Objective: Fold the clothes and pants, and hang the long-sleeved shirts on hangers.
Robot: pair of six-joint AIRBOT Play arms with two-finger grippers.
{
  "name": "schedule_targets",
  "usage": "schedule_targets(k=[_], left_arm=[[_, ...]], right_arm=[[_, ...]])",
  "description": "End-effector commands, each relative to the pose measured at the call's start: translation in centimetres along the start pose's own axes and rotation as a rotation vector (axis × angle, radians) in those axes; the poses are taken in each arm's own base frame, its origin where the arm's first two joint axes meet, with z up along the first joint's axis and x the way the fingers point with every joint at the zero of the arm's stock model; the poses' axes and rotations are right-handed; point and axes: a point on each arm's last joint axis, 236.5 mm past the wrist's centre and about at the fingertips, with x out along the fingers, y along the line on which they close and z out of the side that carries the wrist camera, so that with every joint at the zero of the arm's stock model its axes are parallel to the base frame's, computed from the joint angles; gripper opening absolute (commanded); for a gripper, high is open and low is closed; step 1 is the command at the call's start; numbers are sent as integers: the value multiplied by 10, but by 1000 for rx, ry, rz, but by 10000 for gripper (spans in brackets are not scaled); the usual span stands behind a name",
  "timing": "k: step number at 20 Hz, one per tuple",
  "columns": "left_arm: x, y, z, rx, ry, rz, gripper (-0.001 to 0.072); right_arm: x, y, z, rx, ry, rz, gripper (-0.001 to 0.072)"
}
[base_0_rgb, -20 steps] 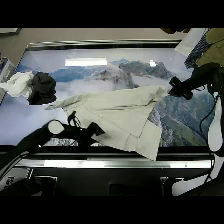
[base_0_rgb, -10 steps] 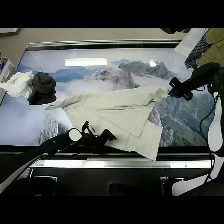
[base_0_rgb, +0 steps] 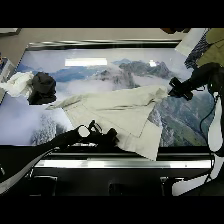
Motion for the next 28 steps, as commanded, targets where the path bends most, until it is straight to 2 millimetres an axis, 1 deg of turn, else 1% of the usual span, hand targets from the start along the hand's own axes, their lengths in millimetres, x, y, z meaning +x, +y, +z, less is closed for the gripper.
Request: schedule_targets(k=[1,2,4,6,7,8,9,10,11,12,13,14,15,16,17,18,19,20,21,22,23,24,25,28], left_arm=[[-2,-7,1,4,7,-14,18],[-6,-11,3,33,1,-28,17],[-24,-23,11,118,-7,-64,16],[-55,-42,33,228,-66,-126,14],[-77,-55,50,295,-124,-157,14],[-103,-69,66,366,-189,-185,14],[-135,-90,81,455,-267,-223,14],[-168,-110,93,527,-338,-262,14],[-207,-135,100,609,-416,-308,14],[-246,-157,102,683,-484,-353,14],[-288,-179,98,759,-556,-399,15],[-330,-199,90,832,-628,-440,14],[-369,-215,79,897,-693,-475,15],[-409,-228,64,964,-766,-506,15],[-446,-238,48,1016,-838,-536,15],[-483,-244,31,1053,-918,-561,15],[-520,-247,13,1088,-1009,-577,15],[-554,-245,-6,1109,-1095,-587,15],[-579,-240,-21,1114,-1166,-593,15],[-601,-233,-36,1110,-1233,-597,14],[-616,-226,-48,1108,-1284,-598,15],[-627,-220,-59,1112,-1324,-593,15],[-632,-214,-69,1121,-1348,-588,15],[-640,-207,-97,1154,-1387,-596,15]], right_arm=[[0,1,0,-1,0,0,35],[-1,1,0,-2,-3,0,35],[-6,3,3,-7,-26,5,34],[-23,14,16,-32,-110,32,34],[-40,24,26,-67,-183,57,33],[-60,34,36,-83,-262,80,33],[-86,45,47,-84,-359,108,33],[-114,57,56,-81,-455,141,33],[-147,70,63,-81,-558,182,33],[-178,81,66,-75,-644,222,33],[-213,92,65,-67,-729,267,33],[-243,100,61,-70,-801,301,33],[-275,109,53,-77,-867,339,33],[-304,115,43,-95,-927,365,33],[-333,120,29,-115,-986,384,33],[-358,118,17,-126,-1039,373,33],[-379,107,5,-103,-1086,335,33],[-395,89,-5,-55,-1123,277,33],[-409,67,-17,-4,-1157,202,33],[-421,49,-28,31,-1182,140,33],[-434,38,-40,41,-1209,98,33],[-445,36,-51,27,-1230,92,33],[-456,40,-64,6,-1250,110,33],[-490,54,-104,-46,-1318,203,34]])
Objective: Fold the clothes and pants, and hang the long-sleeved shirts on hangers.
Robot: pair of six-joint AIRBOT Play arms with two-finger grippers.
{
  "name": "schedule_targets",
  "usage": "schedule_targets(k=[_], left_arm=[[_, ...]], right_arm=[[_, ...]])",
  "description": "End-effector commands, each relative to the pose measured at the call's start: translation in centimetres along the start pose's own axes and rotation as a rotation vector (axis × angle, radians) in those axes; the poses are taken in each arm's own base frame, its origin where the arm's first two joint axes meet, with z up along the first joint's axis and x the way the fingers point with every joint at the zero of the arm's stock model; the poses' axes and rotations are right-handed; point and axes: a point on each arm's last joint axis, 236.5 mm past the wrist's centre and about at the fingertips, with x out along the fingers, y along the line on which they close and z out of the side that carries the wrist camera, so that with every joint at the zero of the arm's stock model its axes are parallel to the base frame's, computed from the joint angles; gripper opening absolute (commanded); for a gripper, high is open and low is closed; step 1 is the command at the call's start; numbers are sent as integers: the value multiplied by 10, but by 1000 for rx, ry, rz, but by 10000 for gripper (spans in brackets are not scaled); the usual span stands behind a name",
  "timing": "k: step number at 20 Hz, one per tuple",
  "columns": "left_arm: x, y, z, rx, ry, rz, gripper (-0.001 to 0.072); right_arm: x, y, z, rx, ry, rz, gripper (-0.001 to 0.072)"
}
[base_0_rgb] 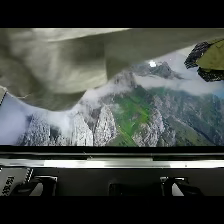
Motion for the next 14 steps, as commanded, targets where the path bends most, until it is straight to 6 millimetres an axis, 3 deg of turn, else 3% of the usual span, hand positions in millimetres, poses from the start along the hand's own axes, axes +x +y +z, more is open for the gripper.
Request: schedule_targets(k=[1,4,7,9,10,12,14], left_arm=[[-32,-25,21,66,-74,7,16],[-44,-38,28,63,-107,-6,15],[-42,-35,27,54,-103,-3,15],[-30,-20,18,31,-67,11,15],[-19,-8,8,9,-30,24,15],[9,34,-29,-78,88,66,16],[40,88,-83,-182,232,127,16]], right_arm=[[-61,9,28,-5,-113,45,34],[-105,24,57,-1,-245,122,34],[-117,33,70,41,-304,168,34],[-95,29,59,62,-244,148,34],[-73,28,42,79,-166,134,34],[-16,22,-10,109,53,90,34],[43,10,-77,110,302,37,34]])
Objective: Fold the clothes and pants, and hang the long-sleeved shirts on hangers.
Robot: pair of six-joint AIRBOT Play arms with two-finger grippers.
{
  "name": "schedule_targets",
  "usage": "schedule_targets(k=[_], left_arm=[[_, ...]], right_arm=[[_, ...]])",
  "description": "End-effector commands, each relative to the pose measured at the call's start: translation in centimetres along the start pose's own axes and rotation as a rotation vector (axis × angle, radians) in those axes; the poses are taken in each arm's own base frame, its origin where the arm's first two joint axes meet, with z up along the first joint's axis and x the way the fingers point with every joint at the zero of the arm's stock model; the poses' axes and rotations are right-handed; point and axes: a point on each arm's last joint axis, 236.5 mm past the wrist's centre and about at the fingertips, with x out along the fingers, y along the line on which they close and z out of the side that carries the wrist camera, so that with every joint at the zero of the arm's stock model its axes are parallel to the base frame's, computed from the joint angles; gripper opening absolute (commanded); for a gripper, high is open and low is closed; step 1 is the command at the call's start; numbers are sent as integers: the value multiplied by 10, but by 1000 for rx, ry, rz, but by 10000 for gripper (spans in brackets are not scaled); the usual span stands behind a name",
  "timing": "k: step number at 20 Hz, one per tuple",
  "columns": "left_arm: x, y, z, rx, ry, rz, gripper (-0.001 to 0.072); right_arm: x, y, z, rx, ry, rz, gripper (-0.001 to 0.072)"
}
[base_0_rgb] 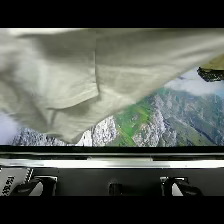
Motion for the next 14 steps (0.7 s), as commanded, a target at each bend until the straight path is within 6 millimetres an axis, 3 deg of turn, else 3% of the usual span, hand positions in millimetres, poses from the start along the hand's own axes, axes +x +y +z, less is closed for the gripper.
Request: schedule_targets(k=[1,3,5,8,11,14], left_arm=[[57,87,-81,-171,231,98,16],[88,150,-153,-300,385,179,16],[107,199,-230,-418,540,247,16],[124,240,-323,-536,722,309,16],[134,260,-382,-588,810,349,16],[136,267,-408,-608,850,366,16]], right_arm=[[88,-36,-109,39,411,-98,34],[139,-79,-182,66,642,-208,35],[174,-116,-247,115,821,-290,34],[207,-141,-334,213,1039,-305,34],[221,-156,-391,179,1129,-339,34],[225,-152,-418,116,1146,-342,34]])
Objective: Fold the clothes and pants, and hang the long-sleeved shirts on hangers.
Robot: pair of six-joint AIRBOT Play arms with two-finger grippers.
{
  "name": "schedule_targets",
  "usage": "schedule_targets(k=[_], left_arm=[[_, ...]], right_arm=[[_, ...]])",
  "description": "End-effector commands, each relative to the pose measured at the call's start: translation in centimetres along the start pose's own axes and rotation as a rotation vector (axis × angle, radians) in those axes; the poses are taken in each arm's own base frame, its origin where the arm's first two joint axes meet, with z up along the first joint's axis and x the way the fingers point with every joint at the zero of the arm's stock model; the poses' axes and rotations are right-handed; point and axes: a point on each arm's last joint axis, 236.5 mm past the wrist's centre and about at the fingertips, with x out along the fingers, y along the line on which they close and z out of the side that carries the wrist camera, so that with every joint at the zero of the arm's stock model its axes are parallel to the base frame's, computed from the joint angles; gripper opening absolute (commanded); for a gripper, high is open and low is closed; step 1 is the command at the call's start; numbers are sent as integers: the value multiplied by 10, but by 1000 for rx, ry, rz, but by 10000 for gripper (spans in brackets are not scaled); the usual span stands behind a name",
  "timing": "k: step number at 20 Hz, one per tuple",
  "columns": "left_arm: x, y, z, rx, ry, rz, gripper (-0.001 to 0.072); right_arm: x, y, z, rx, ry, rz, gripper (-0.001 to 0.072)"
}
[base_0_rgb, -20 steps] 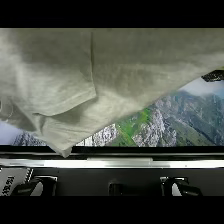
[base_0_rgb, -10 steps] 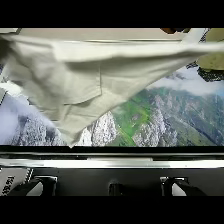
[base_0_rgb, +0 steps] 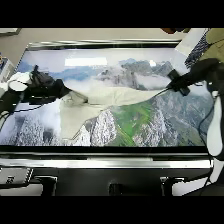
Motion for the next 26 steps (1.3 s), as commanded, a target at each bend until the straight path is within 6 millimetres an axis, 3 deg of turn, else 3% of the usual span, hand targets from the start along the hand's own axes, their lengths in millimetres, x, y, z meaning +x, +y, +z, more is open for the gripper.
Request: schedule_targets(k=[1,2,4,5,8,10,11,15,17,21,26], left_arm=[[32,24,-16,-39,65,34,22],[28,24,-14,-41,61,32,114],[8,25,-8,-51,62,22,497],[-9,27,-6,-55,71,20,568],[-71,66,-18,11,113,163,567],[-103,103,-43,-5,124,275,567],[-109,116,-60,-44,127,286,567],[-100,151,-153,-176,216,286,567],[-86,154,-178,-203,227,250,567],[-69,161,-185,-255,173,234,567],[-47,146,-177,-248,127,200,542]], right_arm=[[38,4,-12,-57,26,-43,34],[38,6,-12,-72,14,-48,34],[36,7,-13,-80,10,-56,34],[33,7,-14,-83,13,-60,34],[19,-5,-12,-118,-7,-121,34],[7,-13,-10,-146,-22,-164,34],[2,-16,-10,-162,-28,-179,34],[-9,-18,-16,-172,-16,-198,34],[-11,-19,-20,-171,-3,-203,34],[-16,-17,-24,-169,7,-197,34],[-22,-11,-26,-170,4,-177,34]])
